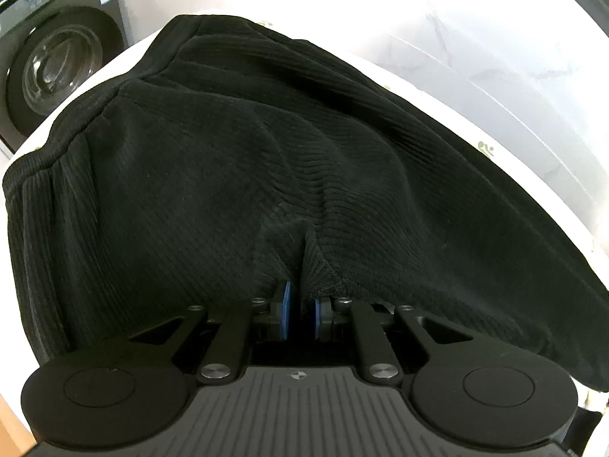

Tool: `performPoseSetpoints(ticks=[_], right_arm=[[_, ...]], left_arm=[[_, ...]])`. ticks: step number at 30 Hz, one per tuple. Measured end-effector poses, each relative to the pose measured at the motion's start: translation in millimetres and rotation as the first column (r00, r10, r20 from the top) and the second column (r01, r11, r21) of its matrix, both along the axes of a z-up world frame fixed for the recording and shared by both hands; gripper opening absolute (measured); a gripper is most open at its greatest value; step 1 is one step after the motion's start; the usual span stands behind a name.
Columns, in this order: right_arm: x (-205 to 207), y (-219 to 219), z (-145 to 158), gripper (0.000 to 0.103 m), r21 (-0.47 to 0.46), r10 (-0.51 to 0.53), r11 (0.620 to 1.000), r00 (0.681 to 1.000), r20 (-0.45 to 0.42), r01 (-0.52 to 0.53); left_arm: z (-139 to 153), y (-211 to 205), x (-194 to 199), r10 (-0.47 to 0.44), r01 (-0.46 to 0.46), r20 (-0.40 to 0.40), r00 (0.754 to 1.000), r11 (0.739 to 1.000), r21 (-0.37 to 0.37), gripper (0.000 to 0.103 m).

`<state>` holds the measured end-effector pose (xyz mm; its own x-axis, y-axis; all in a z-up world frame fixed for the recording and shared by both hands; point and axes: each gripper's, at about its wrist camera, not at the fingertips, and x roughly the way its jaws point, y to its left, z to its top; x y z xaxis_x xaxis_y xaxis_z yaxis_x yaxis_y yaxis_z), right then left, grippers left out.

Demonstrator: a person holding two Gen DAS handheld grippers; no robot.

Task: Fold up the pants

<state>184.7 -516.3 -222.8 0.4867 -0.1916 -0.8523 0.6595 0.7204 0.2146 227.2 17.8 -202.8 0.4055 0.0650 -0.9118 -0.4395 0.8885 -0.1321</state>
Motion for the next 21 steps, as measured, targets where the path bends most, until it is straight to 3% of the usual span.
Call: performPoseSetpoints(ticks=[2,5,6,11,15,21], right_arm=[[8.1,5.1,2.1,0.012,0.006,0.028,1.000,0.999,0.027,-0.028],[28.4,8.6,0.5,0.044,0.019,0.060,0.998,0.997,0.047,-0.061],[35.4,10.3,-0.7,0.048,0.002,0.070,0.998,0.997,0.031,-0.070],[40.1,-2.2,-12.0,0.054,-0.029,0.001,1.000,1.000,-0.025,-0.001],[22.5,-21.7,-21.1,0.055,0.013,-0.091,0.996,0.995,-0.041,0.092],[2.6,-20.1,-29.4,0.055,0.048,-0.097,0.994,0.995,-0.011,0.098]], left_arm=[[-1.1,-0.4,-1.0,0.002,-0.002,0.000,1.000,1.000,-0.002,0.013],[-0.3,-3.4,-0.8,0.003,-0.003,0.005,1.000,1.000,-0.001,0.013],[0.5,-4.1,-1.4,0.005,-0.005,0.008,1.000,1.000,-0.003,0.013],[6.7,-5.6,-3.1,-0.010,0.011,0.050,0.999,1.000,-0.010,0.013],[9.4,-4.4,-5.7,-0.011,0.012,0.078,0.997,1.000,-0.022,0.013],[4.4,-5.9,-4.8,0.006,-0.005,0.066,0.998,1.000,-0.019,0.013]])
